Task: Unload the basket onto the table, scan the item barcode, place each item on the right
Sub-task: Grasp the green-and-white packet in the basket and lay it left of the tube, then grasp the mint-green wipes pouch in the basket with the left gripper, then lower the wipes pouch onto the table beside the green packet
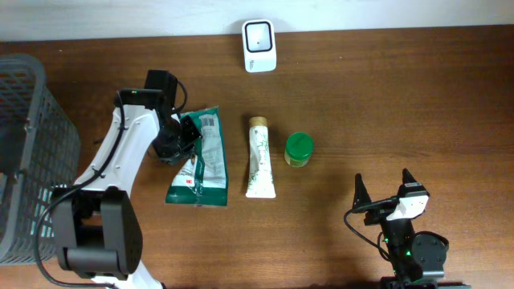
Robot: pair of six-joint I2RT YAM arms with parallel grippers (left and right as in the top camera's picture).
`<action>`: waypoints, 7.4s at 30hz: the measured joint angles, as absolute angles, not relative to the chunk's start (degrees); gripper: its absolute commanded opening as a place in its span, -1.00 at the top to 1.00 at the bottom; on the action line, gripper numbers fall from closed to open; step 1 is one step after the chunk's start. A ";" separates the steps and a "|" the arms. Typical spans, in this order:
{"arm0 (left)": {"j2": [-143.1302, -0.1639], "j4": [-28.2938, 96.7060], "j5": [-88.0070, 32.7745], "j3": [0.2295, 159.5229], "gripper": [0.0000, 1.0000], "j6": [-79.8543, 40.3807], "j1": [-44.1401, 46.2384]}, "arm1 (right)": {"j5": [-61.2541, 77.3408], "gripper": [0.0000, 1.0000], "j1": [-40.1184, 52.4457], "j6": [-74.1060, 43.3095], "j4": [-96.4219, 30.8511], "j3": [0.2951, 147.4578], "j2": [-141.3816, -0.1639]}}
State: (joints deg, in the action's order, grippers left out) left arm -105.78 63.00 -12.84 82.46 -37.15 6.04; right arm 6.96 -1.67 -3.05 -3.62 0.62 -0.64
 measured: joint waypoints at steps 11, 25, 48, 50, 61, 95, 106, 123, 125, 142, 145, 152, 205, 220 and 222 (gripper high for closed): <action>-105.80 50.02 -9.56 76.60 1.00 -33.15 6.35 | 6.96 -0.97 -1.67 -3.03 -3.62 0.62 -0.64; -104.97 57.63 -6.13 87.20 -0.92 -20.10 4.80 | 6.96 -0.97 -1.67 -3.05 -3.62 0.62 -0.64; -105.97 74.50 -2.63 104.90 -0.43 -18.85 -53.78 | 6.96 -0.97 -1.67 -3.03 -3.62 0.62 -0.64; -106.59 69.84 -5.21 99.37 -0.46 -15.84 -55.16 | 6.96 -0.97 -1.67 -3.07 -3.62 0.62 -0.64; -108.55 58.00 -16.03 86.02 -0.52 7.55 -55.27 | 6.96 -0.97 -1.67 -3.05 -3.62 0.62 -0.64; -115.50 56.90 -16.10 84.66 1.00 12.36 -55.20 | 6.96 -0.97 -1.67 -3.03 -3.62 0.62 -0.64; -118.10 76.71 -13.91 106.10 1.00 9.17 -55.20 | 6.94 -0.97 -1.67 -3.03 -3.62 0.62 -0.64; -112.71 96.60 -34.06 167.85 1.00 -1.80 -24.56 | 6.96 -0.97 -1.67 -3.03 -3.62 0.62 -0.64; -112.20 96.57 -29.82 167.02 1.00 -2.46 -16.58 | 6.96 -0.97 -1.67 -3.05 -3.62 0.62 -0.64; -113.32 65.49 -1.87 92.14 1.00 -15.46 8.27 | 6.96 -0.97 -1.67 -3.05 -3.62 0.62 -0.69; -113.34 60.03 2.07 86.28 1.00 -17.80 8.23 | 6.96 -0.96 -1.67 -3.03 -3.62 0.62 -0.69; -113.34 54.28 8.19 80.77 0.26 -22.00 8.23 | 6.96 -0.97 -1.67 -3.03 -3.62 0.62 -0.69; -101.25 32.64 -4.32 62.98 0.90 -19.64 6.74 | 6.96 -0.97 -1.67 -3.09 -3.62 0.62 -0.69; -101.30 37.32 5.30 66.22 1.00 -23.42 6.72 | 6.96 -0.97 -1.67 -3.05 -3.62 0.62 -0.69; -103.46 36.93 4.08 66.22 1.00 -23.44 6.74 | 6.96 -0.97 -1.67 -3.03 -3.62 0.62 -0.69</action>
